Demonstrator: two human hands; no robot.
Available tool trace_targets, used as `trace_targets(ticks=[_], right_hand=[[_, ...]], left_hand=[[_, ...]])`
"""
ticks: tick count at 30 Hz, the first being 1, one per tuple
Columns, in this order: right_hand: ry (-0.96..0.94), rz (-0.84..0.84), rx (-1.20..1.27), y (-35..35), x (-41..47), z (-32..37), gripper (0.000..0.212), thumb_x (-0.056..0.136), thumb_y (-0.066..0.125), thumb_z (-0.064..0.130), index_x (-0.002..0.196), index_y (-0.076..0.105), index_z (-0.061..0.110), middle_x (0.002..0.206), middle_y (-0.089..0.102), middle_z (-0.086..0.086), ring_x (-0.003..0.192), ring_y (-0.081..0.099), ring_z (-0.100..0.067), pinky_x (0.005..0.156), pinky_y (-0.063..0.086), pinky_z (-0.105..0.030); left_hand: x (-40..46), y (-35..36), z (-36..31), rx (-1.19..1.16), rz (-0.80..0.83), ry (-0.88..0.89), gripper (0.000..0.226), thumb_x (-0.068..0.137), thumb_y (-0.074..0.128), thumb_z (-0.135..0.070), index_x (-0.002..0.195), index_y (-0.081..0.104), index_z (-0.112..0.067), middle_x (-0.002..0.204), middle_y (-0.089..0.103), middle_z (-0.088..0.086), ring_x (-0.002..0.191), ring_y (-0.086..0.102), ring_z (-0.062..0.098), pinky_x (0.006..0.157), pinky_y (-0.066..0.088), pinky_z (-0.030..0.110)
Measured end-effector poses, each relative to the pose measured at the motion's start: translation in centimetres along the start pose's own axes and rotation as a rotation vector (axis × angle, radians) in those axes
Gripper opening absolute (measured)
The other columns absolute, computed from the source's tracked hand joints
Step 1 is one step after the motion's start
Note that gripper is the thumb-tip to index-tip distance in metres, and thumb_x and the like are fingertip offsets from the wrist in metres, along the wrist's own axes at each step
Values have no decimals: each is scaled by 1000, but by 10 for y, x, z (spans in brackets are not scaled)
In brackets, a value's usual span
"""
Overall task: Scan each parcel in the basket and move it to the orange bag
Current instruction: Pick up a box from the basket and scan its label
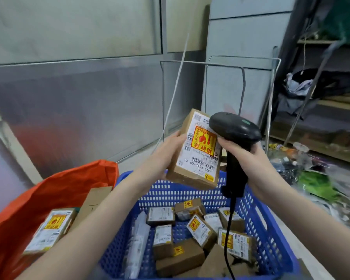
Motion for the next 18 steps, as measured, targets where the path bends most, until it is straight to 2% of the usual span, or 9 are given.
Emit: trace_targets(ticks=[2,3,5,7,10,13,15,18], right_hand=[[-24,34,-50,5,-5,2,19,84,70,25,97,62,38,88,74,13,91,69,-9,84,54,-37],[-25,39,-74,7,-7,3,21,84,70,26,100,62,37,90,74,13,93,69,-10,90,53,-41],[-5,37,-90,10,-10,2,23,82,71,30,103,62,36,91,74,12,94,69,-12,94,51,-47],[14,49,-92,12,-12,2,25,83,70,32,106,62,35,93,75,10,91,71,-13,91,53,-47],[-6,60,-111,14,-14,5,30,85,67,30,114,60,28,98,74,4,85,72,-16,81,57,-39],[-34,32,-124,11,-14,9,23,86,66,29,106,62,17,83,69,1,66,66,-15,68,53,-30],[-22,16,-114,8,-14,10,24,87,65,26,102,61,8,69,65,3,55,58,-12,58,49,-23],[-33,59,-112,5,-16,13,16,87,64,20,93,61,5,60,61,3,49,53,-14,52,46,-23]], left_hand=[[-11,4,-10,55,60,-64,71,77,68,-52,134,25,-51,114,69,-9,94,71,15,80,57,38],[-17,5,-12,114,84,-69,87,77,69,-48,139,8,-55,124,64,-9,98,70,13,78,58,32],[-32,2,-10,145,97,-35,102,82,70,-33,147,-8,-47,132,56,-8,105,66,13,80,58,29],[-33,-2,-13,151,24,2,104,83,71,-26,150,-8,-42,134,53,-7,107,64,14,82,57,27],[-31,-11,-16,114,-124,15,103,80,74,-21,150,0,-40,135,50,-3,104,65,17,81,58,28],[-37,-14,-18,114,-168,72,96,80,74,-21,150,10,-33,126,53,-9,104,65,16,81,58,28],[-36,-16,-15,88,-198,109,86,80,73,-22,148,20,-32,127,57,-8,107,65,17,87,57,35],[-35,-16,-13,20,-279,151,73,85,68,-26,144,26,-31,130,59,-1,109,65,19,88,57,38]])
Point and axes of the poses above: each hand's wrist, its own x-axis towards the middle knuckle, its own y-axis out of the palm, z = x × y, the point moved 2 cm from there along x, towards the middle knuckle
